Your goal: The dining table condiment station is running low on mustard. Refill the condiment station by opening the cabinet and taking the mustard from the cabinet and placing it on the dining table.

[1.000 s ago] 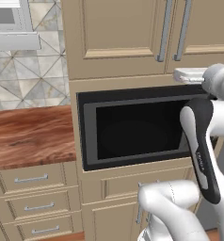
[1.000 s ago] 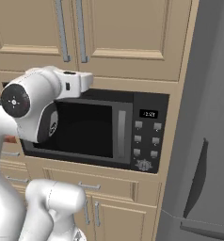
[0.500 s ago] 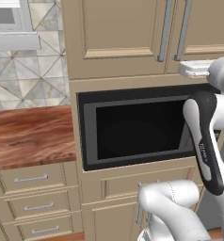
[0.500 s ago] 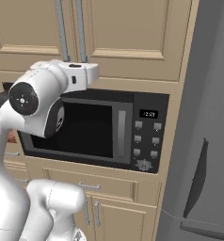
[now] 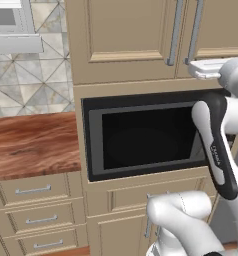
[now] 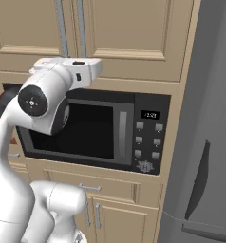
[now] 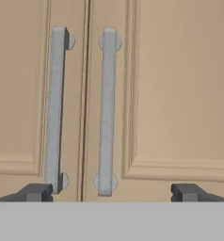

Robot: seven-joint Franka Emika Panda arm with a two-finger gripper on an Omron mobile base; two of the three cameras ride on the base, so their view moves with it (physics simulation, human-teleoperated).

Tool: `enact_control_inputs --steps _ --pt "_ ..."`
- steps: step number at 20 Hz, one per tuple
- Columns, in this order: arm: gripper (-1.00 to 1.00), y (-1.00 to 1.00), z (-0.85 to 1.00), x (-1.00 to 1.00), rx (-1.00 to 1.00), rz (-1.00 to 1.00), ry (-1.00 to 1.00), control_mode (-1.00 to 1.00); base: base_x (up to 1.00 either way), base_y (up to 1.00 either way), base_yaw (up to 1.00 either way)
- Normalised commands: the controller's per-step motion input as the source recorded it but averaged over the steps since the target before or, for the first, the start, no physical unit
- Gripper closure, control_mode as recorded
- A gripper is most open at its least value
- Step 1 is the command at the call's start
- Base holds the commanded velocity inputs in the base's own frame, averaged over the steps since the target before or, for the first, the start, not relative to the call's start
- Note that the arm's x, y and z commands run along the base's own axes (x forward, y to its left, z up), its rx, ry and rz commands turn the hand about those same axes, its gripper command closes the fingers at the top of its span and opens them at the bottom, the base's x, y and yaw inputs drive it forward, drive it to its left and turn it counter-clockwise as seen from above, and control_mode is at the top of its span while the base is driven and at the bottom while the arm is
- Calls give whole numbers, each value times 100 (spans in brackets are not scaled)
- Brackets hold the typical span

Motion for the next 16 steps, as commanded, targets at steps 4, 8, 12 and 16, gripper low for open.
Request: enact_control_inputs --steps 4,8,12,16 --pt "-100 -11 0 21 1 2 -1 -100 0 0 0" --pt "-100 32 1 31 -1 0 -8 -100 0 0 0" --pt "-100 75 2 48 -3 -15 -5 -100 0 0 0" --pt "-100 1 18 33 0 -9 0 -100 0 0 0"
